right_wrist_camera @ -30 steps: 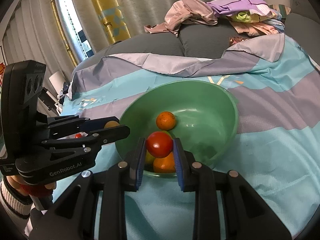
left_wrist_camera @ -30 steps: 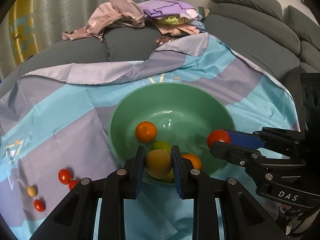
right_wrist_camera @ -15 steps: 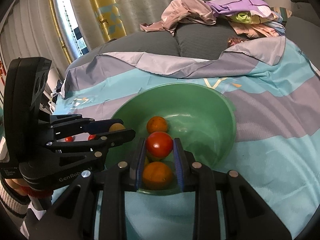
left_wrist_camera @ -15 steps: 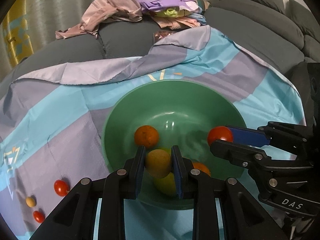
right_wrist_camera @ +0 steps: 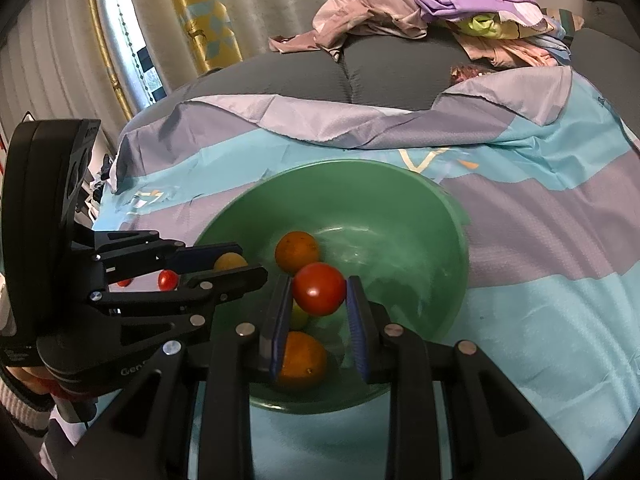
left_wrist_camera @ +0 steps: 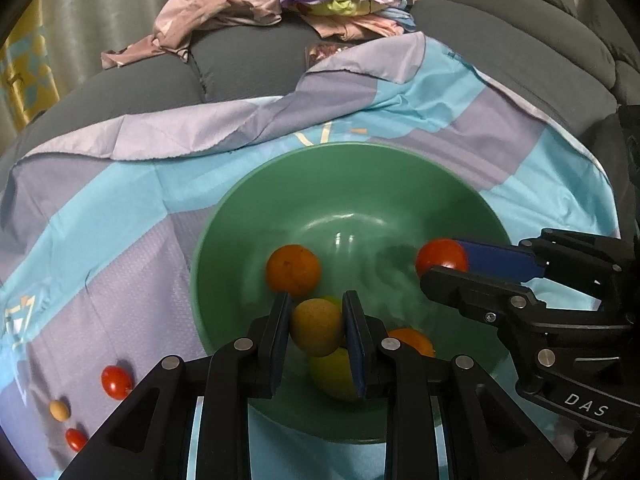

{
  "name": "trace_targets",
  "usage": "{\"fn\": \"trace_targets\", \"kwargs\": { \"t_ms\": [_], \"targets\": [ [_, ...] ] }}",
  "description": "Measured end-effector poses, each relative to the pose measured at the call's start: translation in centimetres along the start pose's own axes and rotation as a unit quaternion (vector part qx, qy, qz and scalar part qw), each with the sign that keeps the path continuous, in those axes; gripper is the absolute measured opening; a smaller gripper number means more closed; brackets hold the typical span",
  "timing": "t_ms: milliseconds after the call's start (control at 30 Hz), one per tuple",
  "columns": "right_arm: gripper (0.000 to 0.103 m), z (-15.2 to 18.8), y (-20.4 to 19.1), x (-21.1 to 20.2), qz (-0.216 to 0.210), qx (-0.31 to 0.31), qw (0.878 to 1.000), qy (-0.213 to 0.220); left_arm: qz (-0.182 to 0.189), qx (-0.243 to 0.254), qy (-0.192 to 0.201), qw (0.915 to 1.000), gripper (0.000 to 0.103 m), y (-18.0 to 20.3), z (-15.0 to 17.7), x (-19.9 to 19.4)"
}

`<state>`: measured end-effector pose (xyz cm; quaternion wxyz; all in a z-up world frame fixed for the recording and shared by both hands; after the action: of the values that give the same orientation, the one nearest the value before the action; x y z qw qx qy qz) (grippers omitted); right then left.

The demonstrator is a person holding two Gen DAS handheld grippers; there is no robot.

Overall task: Organize fruits
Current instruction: 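Lower the right tool's tomato and left tool's yellow fruit into the green bowl and open both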

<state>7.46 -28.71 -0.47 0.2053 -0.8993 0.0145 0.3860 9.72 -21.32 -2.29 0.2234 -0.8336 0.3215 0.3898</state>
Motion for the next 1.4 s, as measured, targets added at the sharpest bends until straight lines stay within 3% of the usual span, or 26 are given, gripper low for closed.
{"fn": "trace_targets", "kwargs": {
  "t_ms": [1400],
  "targets": [
    [0.029, 0.1, 0.4, 1.4, 0.026, -0.003, 0.999, -0.021, -0.015, 0.003, -0.049, 0.9987, 0.026, 0.4, 0.2, 2.2]
  ]
}}
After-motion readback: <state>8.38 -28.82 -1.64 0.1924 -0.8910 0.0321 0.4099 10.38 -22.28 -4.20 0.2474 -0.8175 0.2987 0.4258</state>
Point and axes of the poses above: each gripper's, at about its wrist camera, not at the fingertips, and x roughly the way its jaws point, y to its right, z to its underside, the point moved 2 cm from there along x, roughly the way its jaws point, and after that the axes turned 10 degrees about x, right-handed, at the moved point
